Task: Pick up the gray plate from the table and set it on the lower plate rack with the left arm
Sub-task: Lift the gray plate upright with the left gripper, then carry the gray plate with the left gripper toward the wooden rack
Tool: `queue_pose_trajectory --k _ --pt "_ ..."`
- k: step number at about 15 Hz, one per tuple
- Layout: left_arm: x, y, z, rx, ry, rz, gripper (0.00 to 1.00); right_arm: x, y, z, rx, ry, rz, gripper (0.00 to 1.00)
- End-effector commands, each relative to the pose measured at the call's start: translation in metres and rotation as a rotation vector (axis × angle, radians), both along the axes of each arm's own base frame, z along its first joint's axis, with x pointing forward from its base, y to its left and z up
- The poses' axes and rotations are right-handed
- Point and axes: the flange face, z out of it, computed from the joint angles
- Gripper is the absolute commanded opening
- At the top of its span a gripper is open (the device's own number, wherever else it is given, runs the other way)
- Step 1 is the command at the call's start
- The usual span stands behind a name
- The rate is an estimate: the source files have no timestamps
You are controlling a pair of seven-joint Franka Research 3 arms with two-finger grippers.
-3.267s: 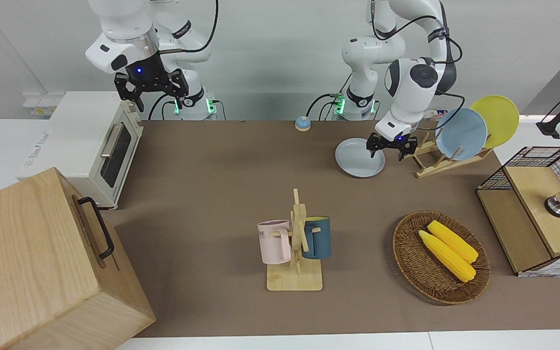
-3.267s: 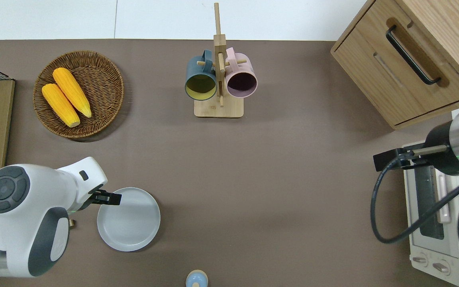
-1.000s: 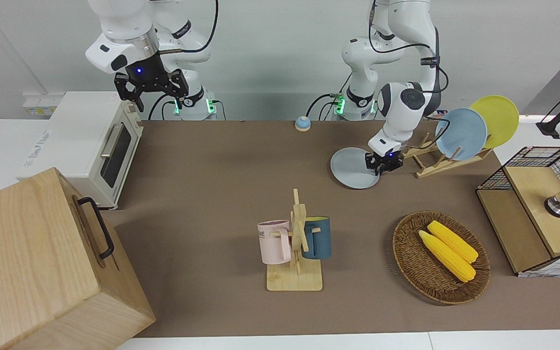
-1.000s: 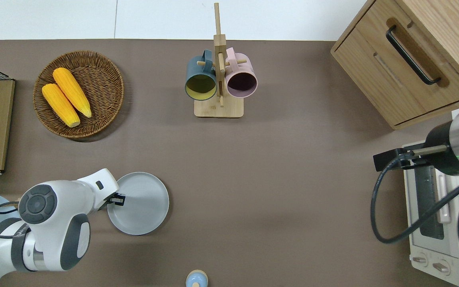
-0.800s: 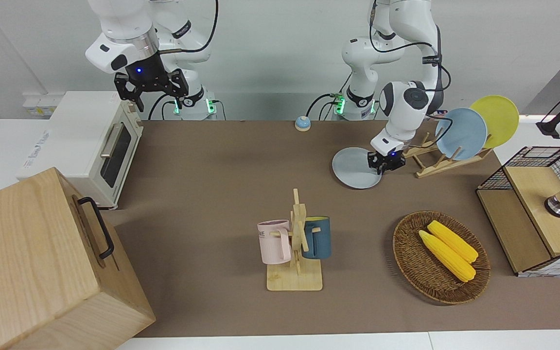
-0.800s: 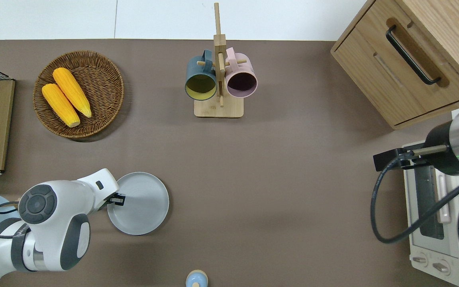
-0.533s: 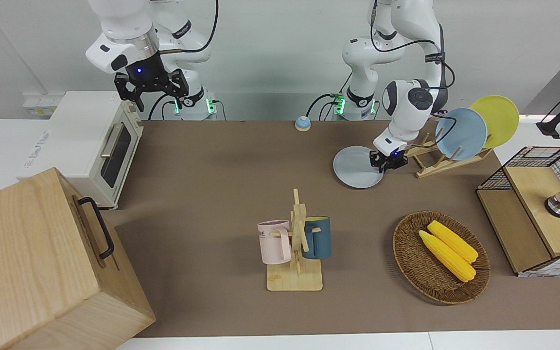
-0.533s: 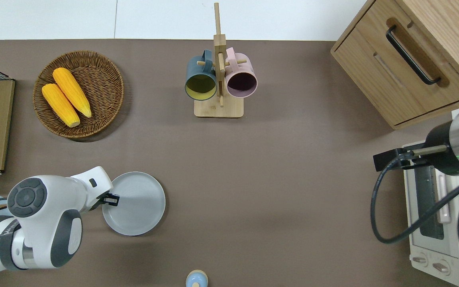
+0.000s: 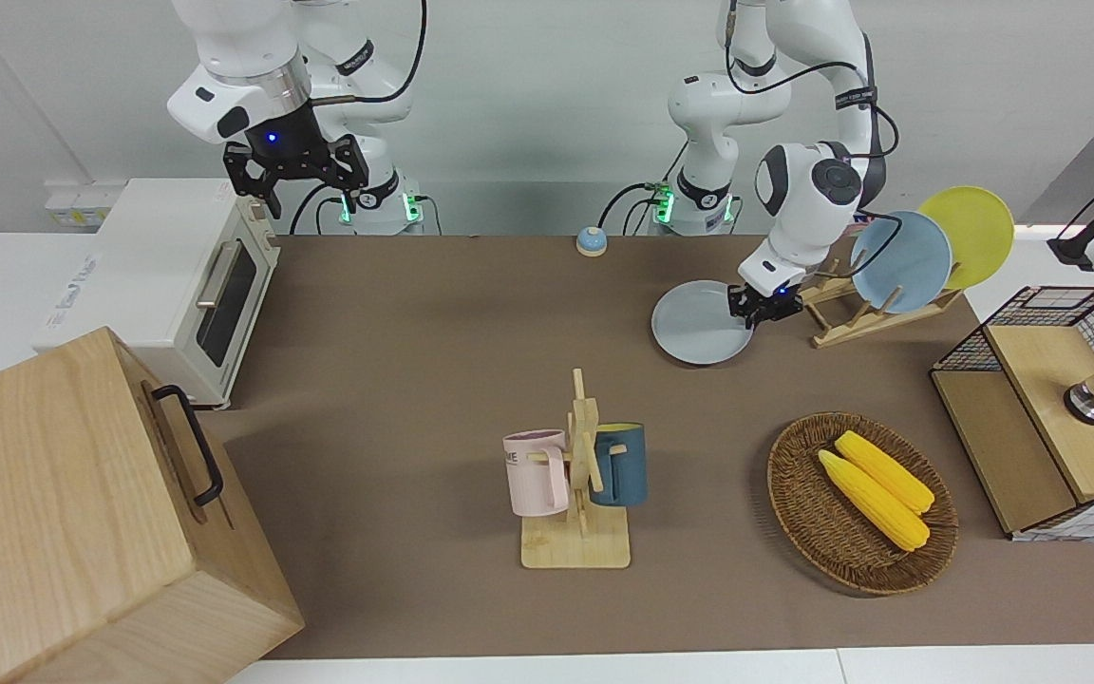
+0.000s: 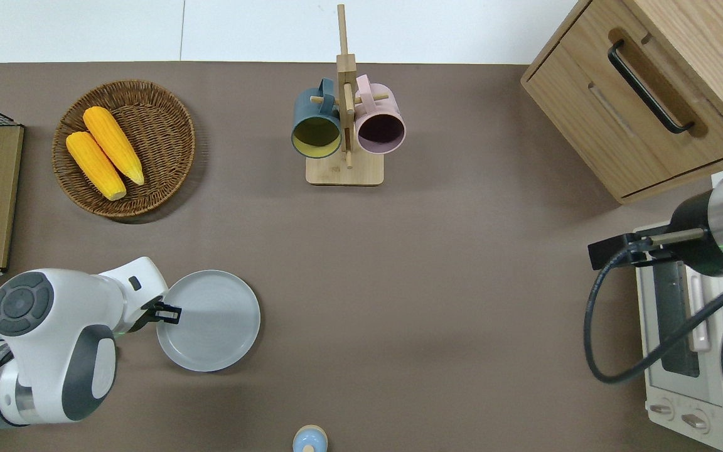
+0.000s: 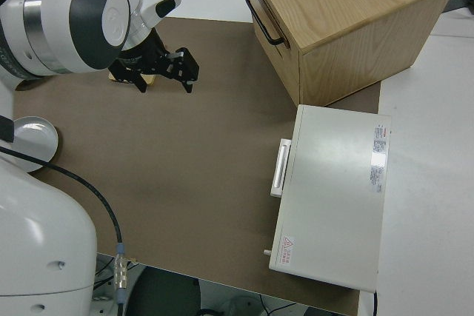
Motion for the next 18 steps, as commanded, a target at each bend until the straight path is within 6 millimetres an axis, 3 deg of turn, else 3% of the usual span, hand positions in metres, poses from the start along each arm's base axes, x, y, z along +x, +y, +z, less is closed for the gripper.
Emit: queue_pose_trajectory --k 1,6,18 --pt "0.005 0.009 0.026 -0.012 0.031 0.006 0.0 -0.002 -0.001 0.003 0.009 0.006 -0.002 0.987" --pt "0.002 0.012 0.054 -0.009 0.045 0.012 0.0 -0.002 -0.001 0.003 0.009 0.006 -0.003 0.99" --pt "0.012 0.053 0.162 -0.019 0.05 0.079 0.0 -0.002 -0.002 0.003 0.009 0.006 -0.003 0.987"
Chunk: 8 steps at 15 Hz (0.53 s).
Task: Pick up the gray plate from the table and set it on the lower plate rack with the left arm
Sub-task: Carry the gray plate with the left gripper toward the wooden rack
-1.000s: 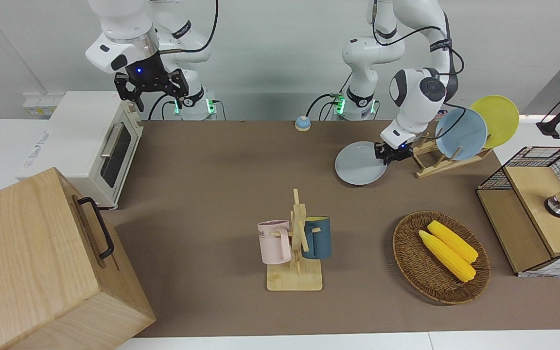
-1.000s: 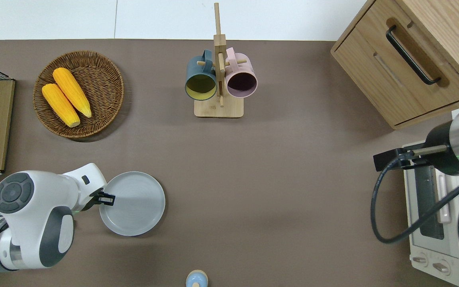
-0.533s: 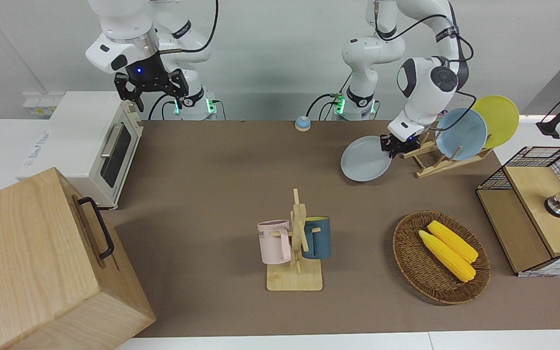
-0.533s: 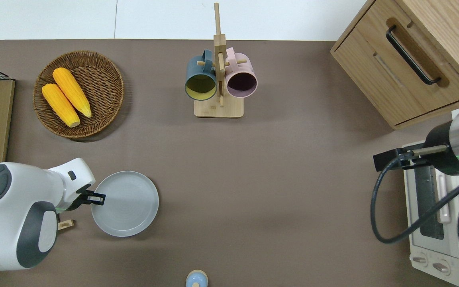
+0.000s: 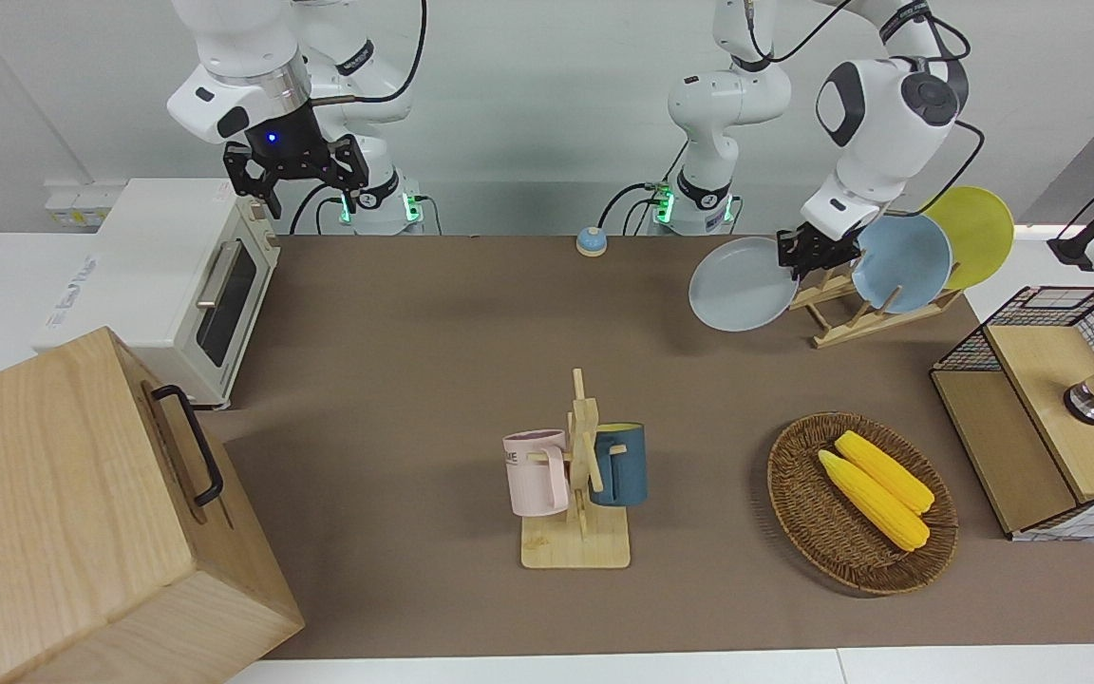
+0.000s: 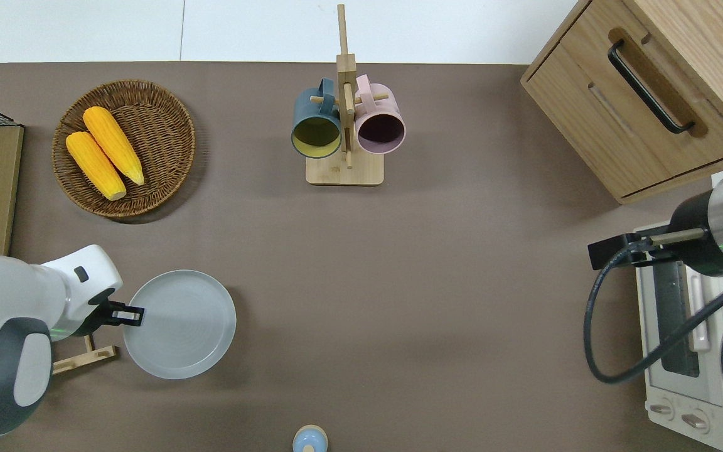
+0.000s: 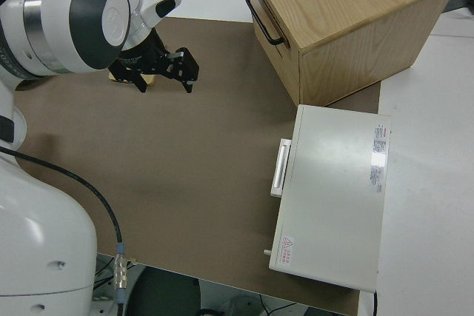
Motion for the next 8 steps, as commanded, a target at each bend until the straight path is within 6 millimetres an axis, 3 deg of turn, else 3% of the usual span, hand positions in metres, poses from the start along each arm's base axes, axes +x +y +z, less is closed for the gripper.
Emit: queue_pose_trajectory --k 1,8 --pt "0.003 0.017 0.035 0.012 -0.008 0.01 0.0 -0.002 -0.001 0.003 0.009 0.006 -0.002 0.99" --pt "0.009 0.046 0.073 0.178 -0.071 0.022 0.0 -0.002 -0.001 0.003 0.009 0.006 -0.003 0.99"
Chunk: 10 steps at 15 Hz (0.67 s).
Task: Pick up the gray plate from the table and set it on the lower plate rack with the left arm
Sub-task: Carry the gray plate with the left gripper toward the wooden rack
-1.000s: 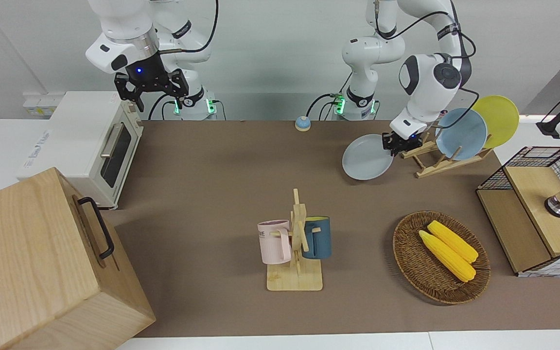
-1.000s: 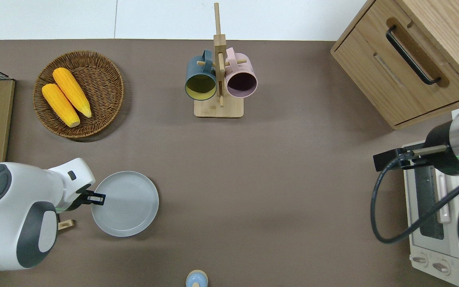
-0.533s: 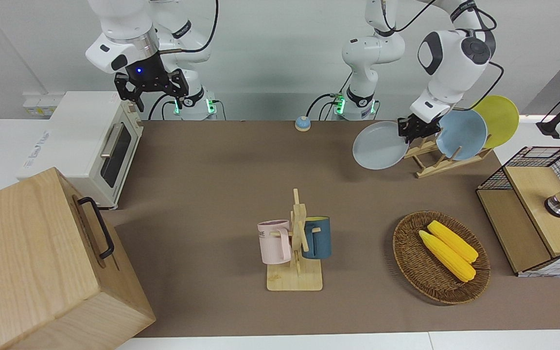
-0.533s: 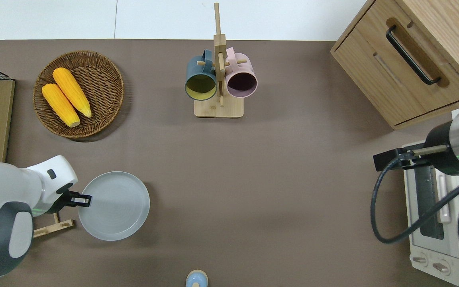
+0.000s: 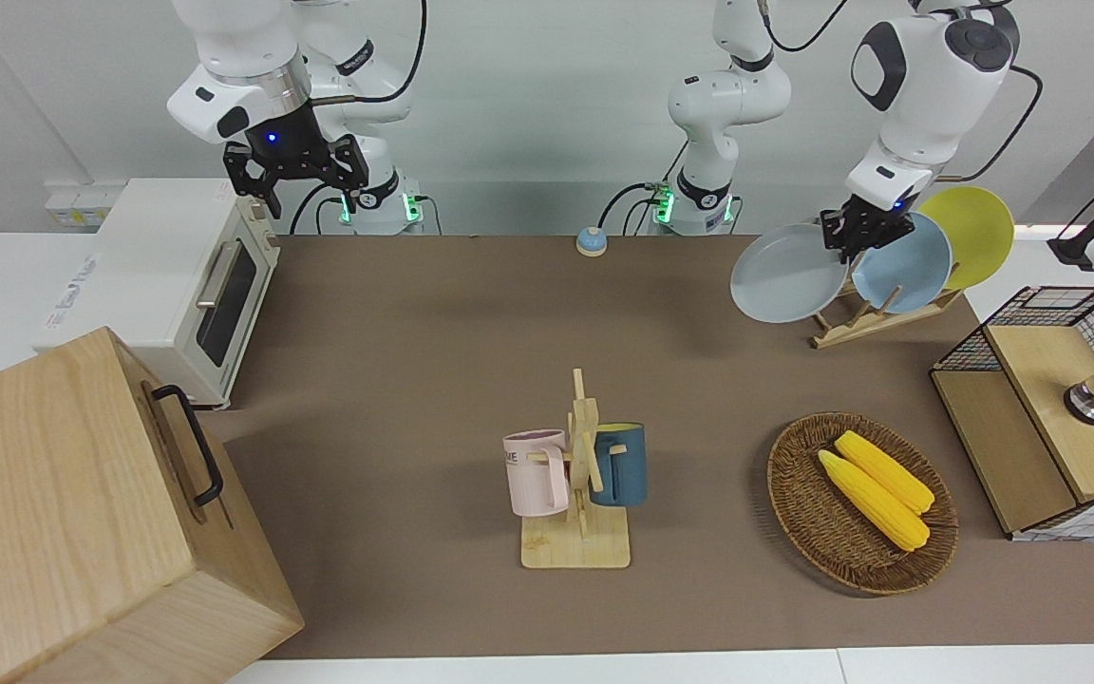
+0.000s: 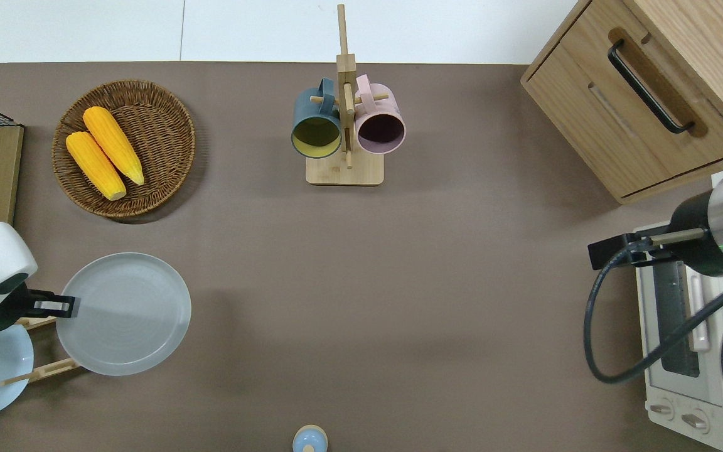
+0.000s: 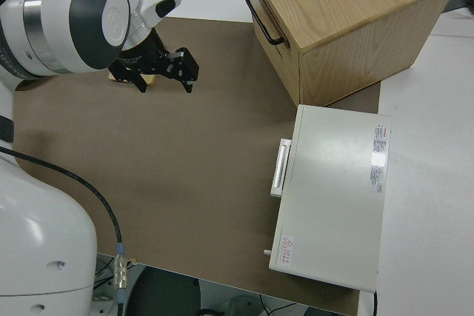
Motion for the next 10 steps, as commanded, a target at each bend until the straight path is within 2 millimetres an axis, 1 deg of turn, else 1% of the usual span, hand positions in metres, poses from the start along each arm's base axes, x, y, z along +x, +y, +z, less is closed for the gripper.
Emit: queue_pose_trajectory --k 1,3,6,10 --pt "-0.001 0.015 0.017 0.121 -0.005 0.023 0.0 -0.002 -0.001 0.003 0.009 0.006 -0.002 0.99" --pt "-0.001 0.018 0.019 0.187 -0.01 0.058 0.0 -0.002 -0.001 0.003 0.009 0.006 -0.002 0.99" --pt "0.0 0.023 0.021 0.267 -0.014 0.064 0.0 -0.002 -0.001 0.003 0.009 0.006 -0.002 0.987" --pt "-0.002 0.026 0.026 0.35 -0.025 0.113 0.0 -0.002 -0.001 0.003 0.009 0.006 -0.002 0.987"
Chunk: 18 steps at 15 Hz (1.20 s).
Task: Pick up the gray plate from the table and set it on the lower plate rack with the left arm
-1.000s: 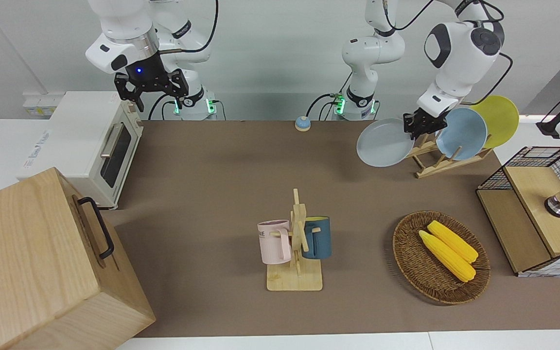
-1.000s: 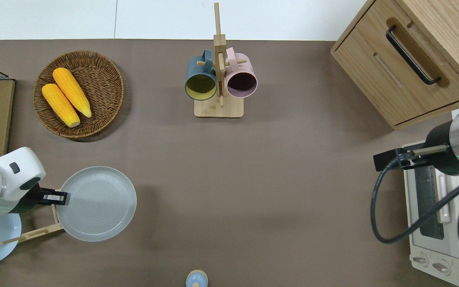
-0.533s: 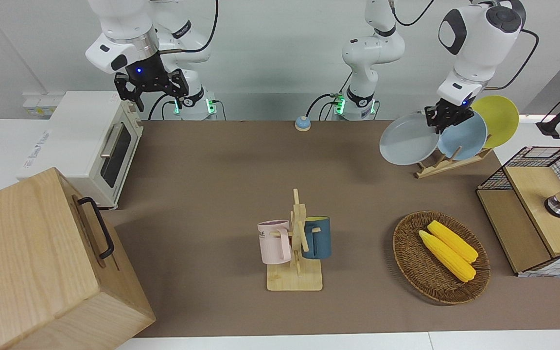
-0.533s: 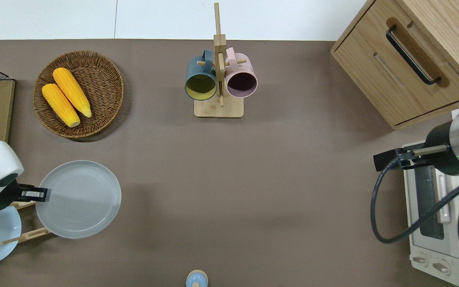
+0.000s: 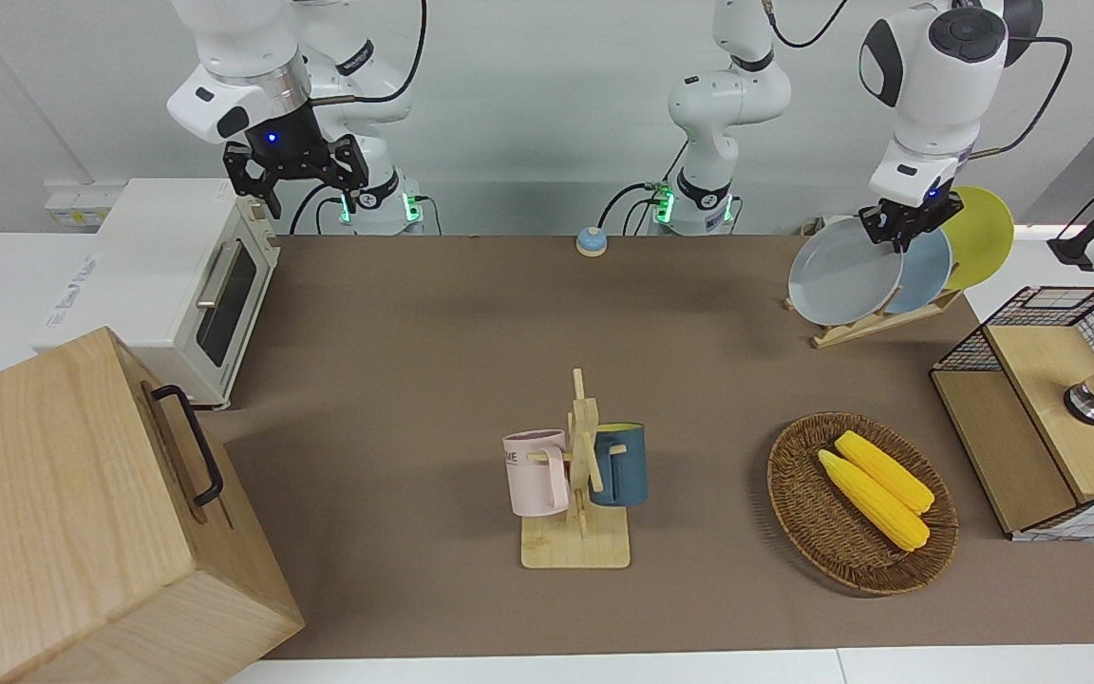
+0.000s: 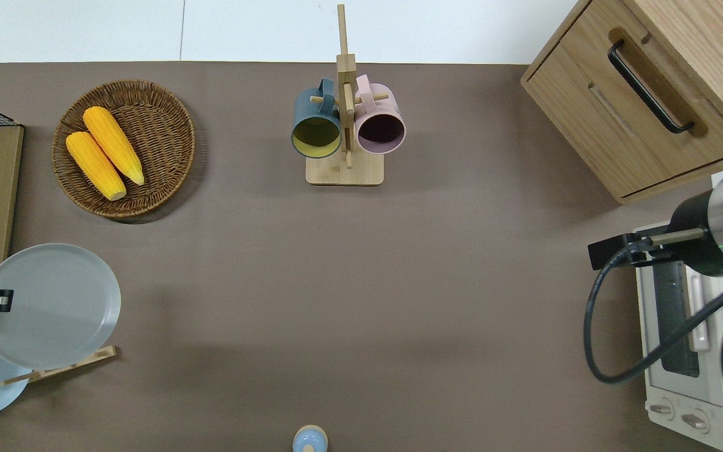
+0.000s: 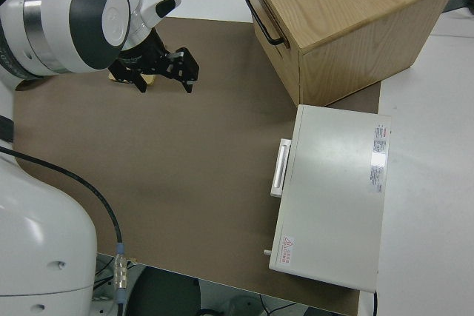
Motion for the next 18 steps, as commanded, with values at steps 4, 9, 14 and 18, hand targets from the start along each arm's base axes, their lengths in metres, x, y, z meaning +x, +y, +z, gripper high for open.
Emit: queue_pose_trajectory --k 4,9,14,18 --pt "-0.011 0.001 0.019 0.157 0.004 0.06 0.0 -0.002 -0.001 0.003 0.009 0.006 -0.002 0.987" --pt "-0.018 0.0 0.019 0.26 0.024 0.119 0.0 -0.002 -0.001 0.003 0.009 0.006 -0.002 0.99" --pt "-0.023 -0.024 -0.002 0.392 0.025 0.184 0.0 -0.002 -0.001 0.003 0.009 0.006 -0.003 0.99" --pt "-0.027 -0.049 -0.02 0.462 0.004 0.215 0.0 -0.002 -0.001 0.003 0.009 0.006 -0.002 0.987"
